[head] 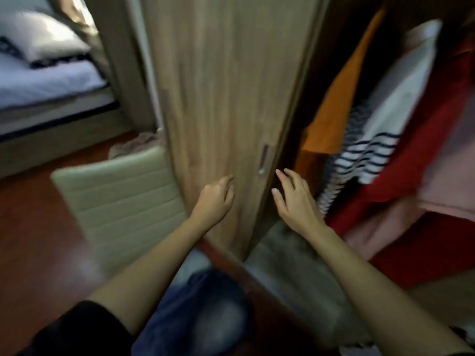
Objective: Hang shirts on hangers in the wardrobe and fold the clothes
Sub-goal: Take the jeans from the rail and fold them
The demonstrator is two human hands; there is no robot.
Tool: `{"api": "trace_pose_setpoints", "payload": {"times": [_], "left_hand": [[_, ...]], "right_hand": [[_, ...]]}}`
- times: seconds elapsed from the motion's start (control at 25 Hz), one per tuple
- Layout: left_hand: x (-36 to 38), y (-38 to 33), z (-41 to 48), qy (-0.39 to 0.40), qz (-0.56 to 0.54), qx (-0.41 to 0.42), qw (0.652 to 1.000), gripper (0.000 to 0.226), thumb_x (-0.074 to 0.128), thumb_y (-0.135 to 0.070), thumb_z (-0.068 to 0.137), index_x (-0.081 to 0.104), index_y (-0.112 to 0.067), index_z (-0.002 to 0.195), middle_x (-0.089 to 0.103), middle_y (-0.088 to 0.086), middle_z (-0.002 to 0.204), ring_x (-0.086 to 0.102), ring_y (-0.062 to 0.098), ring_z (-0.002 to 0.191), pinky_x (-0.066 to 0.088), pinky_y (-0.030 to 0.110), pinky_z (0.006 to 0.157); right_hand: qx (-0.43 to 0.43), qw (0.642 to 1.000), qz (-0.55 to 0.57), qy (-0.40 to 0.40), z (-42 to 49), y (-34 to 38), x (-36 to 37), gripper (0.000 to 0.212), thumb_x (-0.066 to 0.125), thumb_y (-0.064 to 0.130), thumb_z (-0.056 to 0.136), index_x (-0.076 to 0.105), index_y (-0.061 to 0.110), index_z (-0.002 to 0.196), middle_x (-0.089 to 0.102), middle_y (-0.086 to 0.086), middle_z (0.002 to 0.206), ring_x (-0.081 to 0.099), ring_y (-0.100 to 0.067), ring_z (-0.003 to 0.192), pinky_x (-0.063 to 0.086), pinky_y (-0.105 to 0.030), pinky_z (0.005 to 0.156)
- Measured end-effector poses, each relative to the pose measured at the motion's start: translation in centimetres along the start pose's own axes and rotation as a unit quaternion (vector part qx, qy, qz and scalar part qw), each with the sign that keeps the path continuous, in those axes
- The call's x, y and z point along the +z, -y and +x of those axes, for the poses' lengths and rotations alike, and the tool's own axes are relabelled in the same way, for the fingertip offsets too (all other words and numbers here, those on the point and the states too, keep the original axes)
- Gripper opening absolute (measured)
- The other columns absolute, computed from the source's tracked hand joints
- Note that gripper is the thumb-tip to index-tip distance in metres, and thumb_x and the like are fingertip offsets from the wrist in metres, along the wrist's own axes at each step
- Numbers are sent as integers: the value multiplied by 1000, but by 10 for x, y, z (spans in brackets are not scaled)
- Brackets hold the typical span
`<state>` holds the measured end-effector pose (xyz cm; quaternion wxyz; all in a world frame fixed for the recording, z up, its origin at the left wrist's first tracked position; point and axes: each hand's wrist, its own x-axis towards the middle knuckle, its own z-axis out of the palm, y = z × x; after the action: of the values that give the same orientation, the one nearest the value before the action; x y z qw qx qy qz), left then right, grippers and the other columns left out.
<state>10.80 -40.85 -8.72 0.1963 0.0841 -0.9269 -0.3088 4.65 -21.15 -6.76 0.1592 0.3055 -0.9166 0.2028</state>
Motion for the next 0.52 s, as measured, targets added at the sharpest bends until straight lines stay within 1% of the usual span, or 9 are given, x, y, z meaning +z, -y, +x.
{"api": "trace_pose_setpoints", "payload": {"times": [0.04, 0.12, 0.24, 0.32, 0.4, 0.44, 0.52], "left_hand": [[-4, 35, -20, 9, 8, -43, 999, 45, 42, -26, 89, 58, -1, 123, 68, 25, 106, 65, 39, 97, 48, 40, 84], [-12, 98, -58, 16, 31, -133, 990, 45, 42, -25, 91, 56, 1, 125, 66, 28, 110, 63, 42, 100, 46, 43, 86], [-12, 180, -124, 21, 55, -262, 963, 39, 45, -18, 96, 51, 0, 130, 64, 29, 113, 59, 45, 104, 45, 45, 89], [-4, 216, -164, 28, 72, -316, 945, 37, 48, -16, 95, 53, -1, 128, 65, 29, 110, 59, 45, 102, 45, 44, 85], [11, 259, -205, 28, 79, -361, 929, 34, 48, -16, 94, 55, -1, 124, 65, 27, 106, 59, 43, 100, 44, 42, 80], [22, 278, -223, 32, 84, -382, 920, 34, 48, -17, 95, 54, -1, 125, 65, 25, 106, 59, 42, 99, 44, 41, 79], [47, 314, -258, 39, 85, -430, 898, 34, 47, -19, 95, 53, -2, 124, 65, 23, 108, 59, 41, 100, 45, 41, 80]], "right_hand": [[-21, 999, 9, 40, -6, 17, 27, 52, 37, 37, 95, 42, 8, 138, 42, -19, 140, 44, -37, 124, 36, -41, 103], [-64, 992, 24, 110, -13, 47, 78, 52, 39, 36, 95, 38, 9, 140, 39, -20, 142, 41, -37, 127, 34, -41, 105], [-100, 971, 45, 211, -26, 87, 158, 64, 26, 46, 89, 42, 6, 137, 43, -25, 136, 46, -43, 119, 38, -44, 102], [-119, 955, 48, 267, -42, 100, 209, 68, 24, 47, 86, 45, 5, 135, 45, -26, 134, 48, -44, 115, 40, -45, 99], [-146, 938, 55, 310, -66, 112, 267, 68, 26, 47, 85, 48, 3, 133, 47, -27, 132, 51, -45, 112, 41, -46, 98], [-156, 929, 56, 331, -79, 117, 291, 65, 29, 45, 87, 47, 3, 133, 46, -27, 134, 49, -45, 114, 40, -46, 99], [-169, 909, 62, 375, -107, 124, 339, 58, 36, 40, 92, 40, 4, 138, 38, -24, 141, 41, -40, 125, 34, -43, 104]]}}
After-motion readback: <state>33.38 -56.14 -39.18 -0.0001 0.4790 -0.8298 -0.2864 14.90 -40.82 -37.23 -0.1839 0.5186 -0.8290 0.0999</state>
